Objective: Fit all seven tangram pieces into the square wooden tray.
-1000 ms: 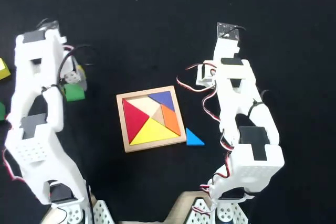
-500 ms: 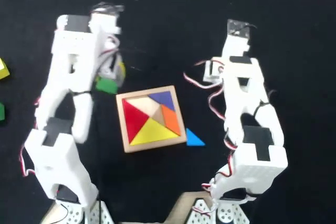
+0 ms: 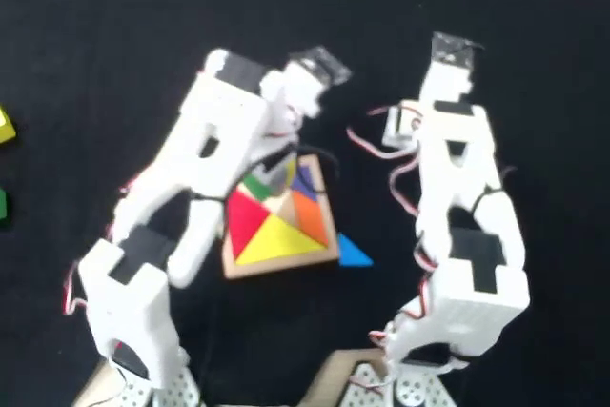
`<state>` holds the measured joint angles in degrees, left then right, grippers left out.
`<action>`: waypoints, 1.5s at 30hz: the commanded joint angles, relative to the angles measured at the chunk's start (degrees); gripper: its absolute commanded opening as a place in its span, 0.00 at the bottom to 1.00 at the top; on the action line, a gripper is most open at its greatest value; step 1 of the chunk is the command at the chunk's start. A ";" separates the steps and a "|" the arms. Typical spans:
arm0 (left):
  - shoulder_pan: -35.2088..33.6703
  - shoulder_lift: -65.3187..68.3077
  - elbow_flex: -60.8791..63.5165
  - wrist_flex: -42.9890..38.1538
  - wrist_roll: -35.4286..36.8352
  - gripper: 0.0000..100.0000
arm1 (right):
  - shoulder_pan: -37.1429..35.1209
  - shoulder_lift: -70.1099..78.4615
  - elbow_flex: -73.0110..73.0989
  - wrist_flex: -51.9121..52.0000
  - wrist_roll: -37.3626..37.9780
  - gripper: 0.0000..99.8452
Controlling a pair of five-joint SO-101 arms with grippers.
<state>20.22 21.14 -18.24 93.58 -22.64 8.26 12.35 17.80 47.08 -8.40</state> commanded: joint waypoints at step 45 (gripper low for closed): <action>-1.54 0.79 17.89 -23.82 11.78 0.19 | 0.97 -0.40 -4.35 0.44 0.53 0.21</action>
<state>19.87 23.08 -0.13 70.37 -11.03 8.70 12.35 17.80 47.08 -8.40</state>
